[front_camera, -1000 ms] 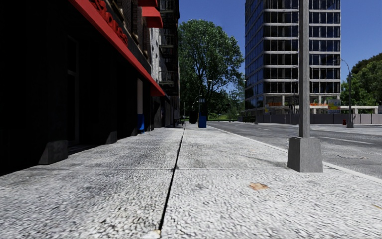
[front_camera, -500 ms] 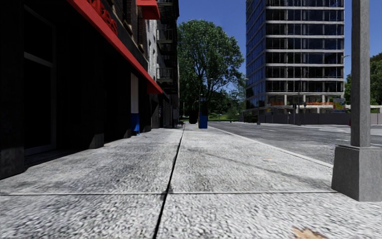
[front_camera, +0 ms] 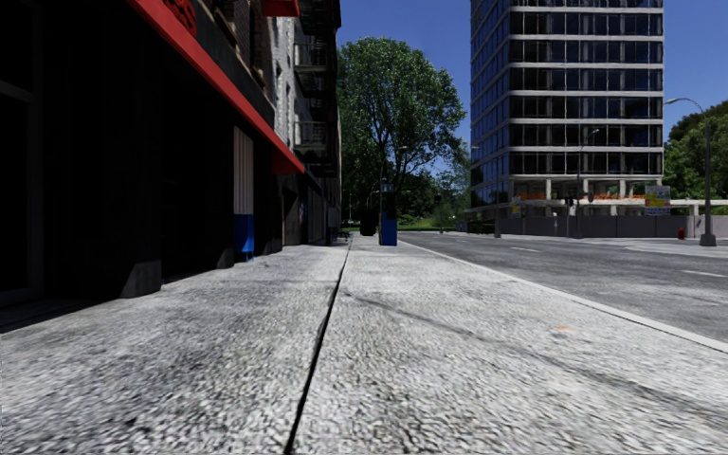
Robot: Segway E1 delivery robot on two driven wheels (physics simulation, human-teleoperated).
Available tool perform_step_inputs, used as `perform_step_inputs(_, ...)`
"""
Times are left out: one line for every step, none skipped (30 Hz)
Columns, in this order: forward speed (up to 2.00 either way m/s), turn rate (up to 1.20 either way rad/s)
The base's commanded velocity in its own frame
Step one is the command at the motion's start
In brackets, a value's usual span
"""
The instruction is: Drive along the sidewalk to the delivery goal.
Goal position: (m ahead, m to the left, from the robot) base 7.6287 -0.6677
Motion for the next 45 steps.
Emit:
perform_step_inputs(2.00,0.00)
perform_step_inputs(2.00,0.00)
perform_step_inputs(2.00,0.00)
perform_step_inputs(2.00,0.00)
perform_step_inputs(2.00,0.00)
perform_step_inputs(2.00,0.00)
perform_step_inputs(2.00,0.00)
perform_step_inputs(2.00,0.00)
perform_step_inputs(2.00,0.00)
perform_step_inputs(2.00,0.00)
perform_step_inputs(2.00,0.00)
perform_step_inputs(2.00,0.00)
perform_step_inputs(2.00,0.00)
perform_step_inputs(2.00,0.00)
perform_step_inputs(2.00,0.00)
perform_step_inputs(2.00,0.00)
perform_step_inputs(2.00,0.00)
perform_step_inputs(2.00,0.00)
perform_step_inputs(2.00,0.00)
perform_step_inputs(2.00,0.00)
perform_step_inputs(2.00,0.00)
perform_step_inputs(2.00,0.00)
perform_step_inputs(2.00,0.00)
perform_step_inputs(2.00,0.00)
perform_step_inputs(2.00,0.00)
perform_step_inputs(2.00,0.00)
perform_step_inputs(2.00,-0.11)
perform_step_inputs(2.00,-0.11)
perform_step_inputs(2.00,-0.18)
perform_step_inputs(2.00,-0.20)
perform_step_inputs(2.00,-0.25)
perform_step_inputs(2.00,-0.25)
perform_step_inputs(2.00,-0.27)
perform_step_inputs(2.00,-0.29)
perform_step_inputs(2.00,-0.30)
perform_step_inputs(2.00,-0.30)
perform_step_inputs(2.00,-0.30)
perform_step_inputs(2.00,-0.30)
perform_step_inputs(2.00,-0.30)
perform_step_inputs(2.00,-0.30)
perform_step_inputs(2.00,-0.30)
perform_step_inputs(2.00,-0.30)
perform_step_inputs(2.00,-0.30)
perform_step_inputs(2.00,-0.30)
perform_step_inputs(2.00,-0.30)
